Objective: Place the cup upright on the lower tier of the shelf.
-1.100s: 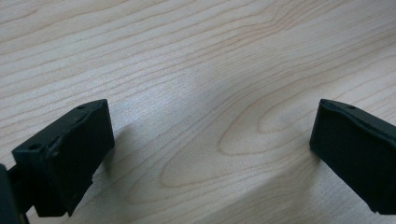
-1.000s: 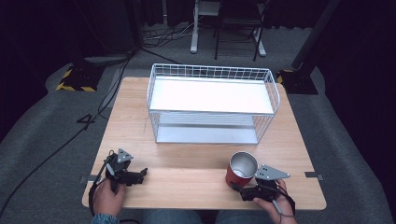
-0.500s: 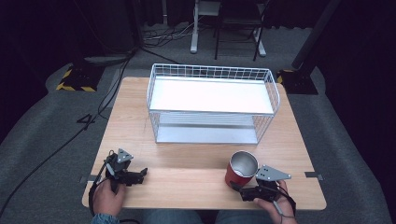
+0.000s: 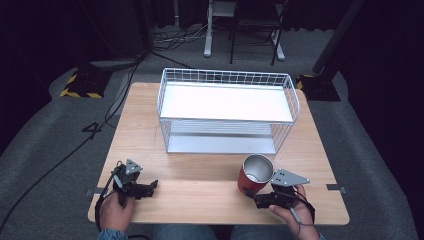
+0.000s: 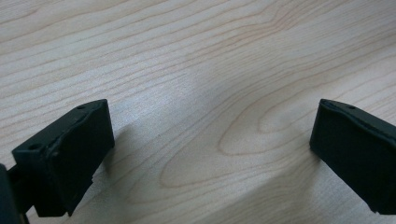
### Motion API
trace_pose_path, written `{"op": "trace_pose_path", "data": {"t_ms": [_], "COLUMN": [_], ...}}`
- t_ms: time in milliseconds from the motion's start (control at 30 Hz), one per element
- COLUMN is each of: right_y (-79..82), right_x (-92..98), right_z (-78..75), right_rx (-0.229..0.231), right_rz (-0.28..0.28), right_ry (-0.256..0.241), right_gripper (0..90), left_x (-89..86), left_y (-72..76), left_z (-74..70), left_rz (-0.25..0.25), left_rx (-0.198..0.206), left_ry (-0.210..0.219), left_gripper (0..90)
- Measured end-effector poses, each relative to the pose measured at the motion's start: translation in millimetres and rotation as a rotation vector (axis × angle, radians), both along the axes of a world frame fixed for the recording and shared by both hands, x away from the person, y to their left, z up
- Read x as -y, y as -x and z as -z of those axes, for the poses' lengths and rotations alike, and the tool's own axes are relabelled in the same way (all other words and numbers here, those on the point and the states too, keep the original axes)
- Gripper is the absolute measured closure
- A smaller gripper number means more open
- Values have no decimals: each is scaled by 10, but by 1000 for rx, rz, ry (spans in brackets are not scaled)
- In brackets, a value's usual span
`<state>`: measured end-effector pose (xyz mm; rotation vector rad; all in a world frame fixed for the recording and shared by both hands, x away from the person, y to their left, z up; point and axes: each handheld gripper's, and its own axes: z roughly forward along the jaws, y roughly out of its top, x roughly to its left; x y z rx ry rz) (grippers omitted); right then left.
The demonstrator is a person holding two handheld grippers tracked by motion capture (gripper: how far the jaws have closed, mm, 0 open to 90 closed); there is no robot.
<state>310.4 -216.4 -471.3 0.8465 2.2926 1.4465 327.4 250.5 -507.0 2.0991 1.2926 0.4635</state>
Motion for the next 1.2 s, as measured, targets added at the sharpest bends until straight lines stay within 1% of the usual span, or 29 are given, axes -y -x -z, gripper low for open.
{"op": "trace_pose_path", "data": {"t_ms": [167, 233, 300, 367, 400, 433, 500, 600, 767, 800, 833, 1033, 1100, 1133, 1200], "right_y": [-83, -153, -172, -257, -257, -311, -329, -410, -532, -582, -582, -750, -812, -863, -878], "right_x": [-55, -105, -117, -171, -171, -206, -221, -282, -370, -395, -395, -473, -496, -522, -533], "right_z": [-82, -138, -150, -190, -190, -200, -201, -199, -216, -219, -219, -196, -178, -162, -157], "right_rx": [-2, -1, 0, -2, -2, -3, -6, -11, -2, 0, 0, -19, -21, -12, -10], "right_rz": [-1, -6, -8, -9, -9, -11, -10, -15, -11, -11, -11, 1, 5, 6, 6], "right_ry": [8, 13, 14, 18, 18, 17, 18, 22, 34, 30, 30, 20, 9, -6, -10], "right_gripper": [164, 164, 164, 164, 164, 164, 164, 164, 164, 164, 164, 165, 165, 166, 166], "left_x": [1, 3, 3, 1, 1, 0, 1, 1, 1, 0, 0, 0, 1, 0, 0], "left_y": [0, 0, 0, 0, 0, 0, 0, 0, 0, 0, 0, 0, 0, 0, 0], "left_z": [0, 2, 2, 1, 0, 0, 0, 0, 0, 0, 0, 0, 1, 0, 0], "left_rz": [0, -3, -3, -1, 0, 0, 0, 0, 0, 0, 0, 0, -1, 0, 0], "left_rx": [0, 1, 1, 0, 0, 0, 0, 0, 0, 0, 0, 0, 0, 0, 0], "left_ry": [1, 4, 4, 2, 1, 0, 1, 2, 1, 1, 1, 0, 2, 1, 1], "left_gripper": [0, 0, 0, 0, 0, 0, 0, 0, 0, 0, 0, 0, 0, 0, 0]}}
